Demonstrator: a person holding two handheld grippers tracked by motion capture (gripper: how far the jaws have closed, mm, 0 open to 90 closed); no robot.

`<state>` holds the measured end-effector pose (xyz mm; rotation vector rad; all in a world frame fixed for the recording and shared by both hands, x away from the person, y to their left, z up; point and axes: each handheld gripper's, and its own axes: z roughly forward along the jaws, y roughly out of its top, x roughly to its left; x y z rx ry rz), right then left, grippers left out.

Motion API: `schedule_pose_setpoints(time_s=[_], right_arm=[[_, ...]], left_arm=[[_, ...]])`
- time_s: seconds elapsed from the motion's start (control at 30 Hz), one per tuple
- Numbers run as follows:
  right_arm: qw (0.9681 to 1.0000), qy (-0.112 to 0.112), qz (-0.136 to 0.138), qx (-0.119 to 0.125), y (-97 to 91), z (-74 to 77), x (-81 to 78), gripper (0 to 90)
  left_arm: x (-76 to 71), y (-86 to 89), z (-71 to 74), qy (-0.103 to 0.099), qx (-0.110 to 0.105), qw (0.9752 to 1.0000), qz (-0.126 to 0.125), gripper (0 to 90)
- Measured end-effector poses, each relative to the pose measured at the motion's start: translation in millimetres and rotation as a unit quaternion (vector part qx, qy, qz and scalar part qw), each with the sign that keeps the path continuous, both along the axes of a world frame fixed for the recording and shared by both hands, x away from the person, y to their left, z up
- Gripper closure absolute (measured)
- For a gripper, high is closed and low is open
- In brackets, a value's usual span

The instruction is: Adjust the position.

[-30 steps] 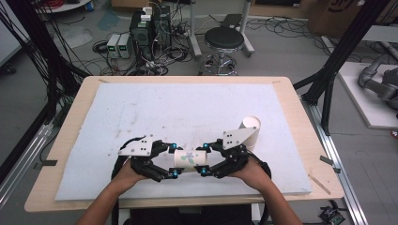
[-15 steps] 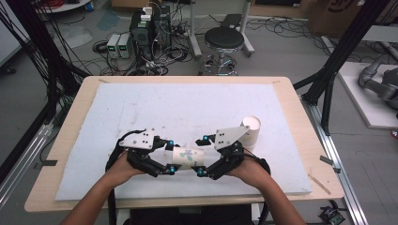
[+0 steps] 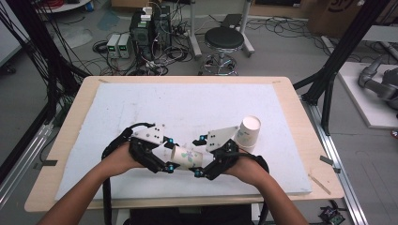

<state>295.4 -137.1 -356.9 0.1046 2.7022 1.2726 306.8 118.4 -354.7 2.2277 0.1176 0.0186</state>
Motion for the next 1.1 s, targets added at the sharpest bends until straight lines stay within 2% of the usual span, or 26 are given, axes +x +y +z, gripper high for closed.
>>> schedule_pose_setpoints(time_s=[0.2,0.27,0.43,0.57,0.73,0.83,1.0,1.1], right_arm=[[0.9996,-0.011,0.004,-0.025,4.8,0.1,-0.3,17.7],[0.9993,-0.016,0.002,-0.033,6.3,0.7,0.1,17.7],[0.999,-0.018,0.004,-0.041,9.5,1.1,1.3,17.7],[0.9983,-0.019,0.004,-0.054,12.8,-1.2,2.0,17.7],[0.9972,-0.022,0.003,-0.072,19.0,-4.7,2.1,17.7],[0.9959,-0.012,0.013,-0.089,24.1,-6.9,1.6,24.7],[0.9932,-0.017,0.017,-0.114,34.5,-12.3,-0.1,26.3],[0.9914,-0.016,0.016,-0.129,38.6,-15.7,-0.3,32.2]], left_arm=[[2.3,-5.5,4.8,-0.004,0.047,0.9989,-0.005,35.1],[2.3,-7.0,6.3,0.0,0.055,0.9985,0.001,35.1],[3.9,-9.2,9.9,-0.004,0.093,0.9956,0.003,35.1],[4.3,-11.1,11.6,-0.005,0.114,0.9935,0.007,34.9],[3.6,-15.1,9.7,-0.003,0.128,0.9917,0.008,34.6],[2.9,-18.8,7.9,0.001,0.132,0.9912,0.008,34.3],[2.2,-23.5,6.4,0.002,0.138,0.9904,0.005,34.2],[2.0,-24.5,6.7,0.002,0.141,0.99,0.003,34.1]])
